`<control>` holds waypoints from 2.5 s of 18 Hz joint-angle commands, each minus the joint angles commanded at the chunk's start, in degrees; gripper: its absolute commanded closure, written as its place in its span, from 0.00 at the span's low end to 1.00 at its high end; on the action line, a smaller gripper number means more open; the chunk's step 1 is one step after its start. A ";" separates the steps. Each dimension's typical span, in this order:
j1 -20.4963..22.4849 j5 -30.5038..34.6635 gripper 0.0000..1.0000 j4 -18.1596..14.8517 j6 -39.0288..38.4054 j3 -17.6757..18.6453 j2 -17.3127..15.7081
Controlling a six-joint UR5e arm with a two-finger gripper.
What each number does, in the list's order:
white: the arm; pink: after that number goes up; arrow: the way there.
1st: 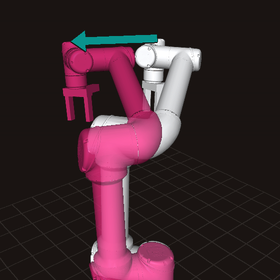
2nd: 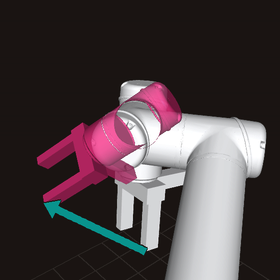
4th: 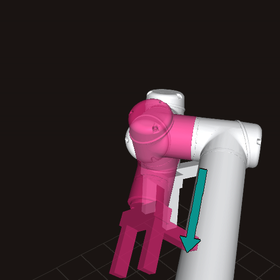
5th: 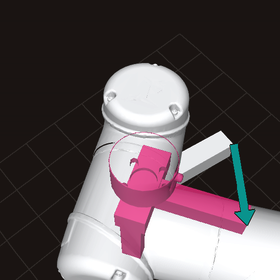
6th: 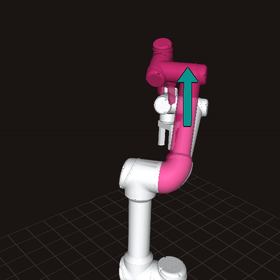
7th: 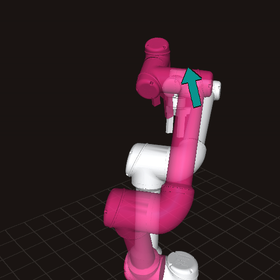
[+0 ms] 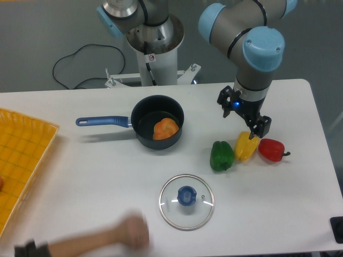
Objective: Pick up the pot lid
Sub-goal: 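Open the gripper and lift it away from the bell peppers, then move the open gripper over the glass lid's blue knob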
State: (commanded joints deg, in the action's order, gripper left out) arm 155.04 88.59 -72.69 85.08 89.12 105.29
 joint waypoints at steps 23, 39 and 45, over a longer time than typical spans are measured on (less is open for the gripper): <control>-5.18 0.09 0.00 6.68 -32.41 6.86 -1.06; -12.65 0.00 0.00 6.86 -50.62 -1.40 10.45; -14.76 0.00 0.00 9.76 -53.35 -2.64 13.97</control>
State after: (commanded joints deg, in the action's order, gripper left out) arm 140.28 88.59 -62.93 31.73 86.48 119.26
